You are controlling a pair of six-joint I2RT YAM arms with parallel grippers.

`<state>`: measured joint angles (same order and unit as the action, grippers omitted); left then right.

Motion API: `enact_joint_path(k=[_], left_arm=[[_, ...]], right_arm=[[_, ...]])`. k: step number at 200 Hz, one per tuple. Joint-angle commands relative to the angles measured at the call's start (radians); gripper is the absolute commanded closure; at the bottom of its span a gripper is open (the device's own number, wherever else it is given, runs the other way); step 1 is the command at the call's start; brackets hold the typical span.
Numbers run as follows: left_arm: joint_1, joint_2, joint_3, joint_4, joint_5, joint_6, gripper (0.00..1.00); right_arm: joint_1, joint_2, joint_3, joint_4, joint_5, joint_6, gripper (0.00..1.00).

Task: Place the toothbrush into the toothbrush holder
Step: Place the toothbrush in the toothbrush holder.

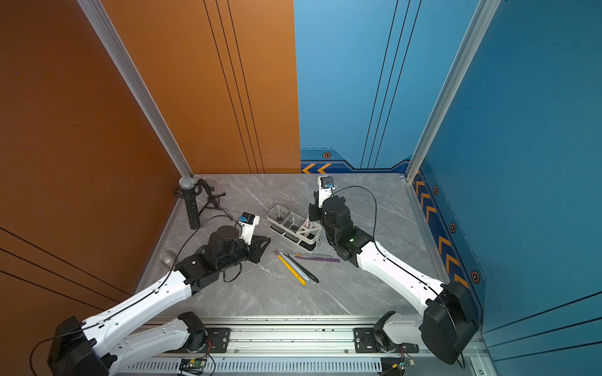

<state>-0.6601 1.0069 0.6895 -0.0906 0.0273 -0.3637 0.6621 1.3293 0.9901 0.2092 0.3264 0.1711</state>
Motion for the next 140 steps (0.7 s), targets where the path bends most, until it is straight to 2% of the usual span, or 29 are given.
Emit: enact_joint_path(k=[1,34,62,127,140], left_arm=[[0.023,-0.005,-0.02,0.033,0.034,-0.003,0.77],[0.051,-0.016,-0.039,0.033,0.057,-0.004,0.77],[0.06,-0.022,-0.05,0.042,0.059,-0.001,0.71],[0.071,-0.051,-0.071,0.052,0.083,0.001,0.71],[0.074,-0.065,-0.074,0.052,0.083,0.005,0.71]], right_arm=[[0.001,0.025,0.032,-0.007,0.048,-0.013,1.0],[0.004,0.058,0.028,-0.037,0.049,0.007,1.0],[0.007,0.085,0.015,-0.032,0.045,0.019,1.0],[0.033,0.191,0.087,-0.119,0.146,0.031,1.0],[0.07,0.203,0.087,-0.119,0.162,0.033,1.0]])
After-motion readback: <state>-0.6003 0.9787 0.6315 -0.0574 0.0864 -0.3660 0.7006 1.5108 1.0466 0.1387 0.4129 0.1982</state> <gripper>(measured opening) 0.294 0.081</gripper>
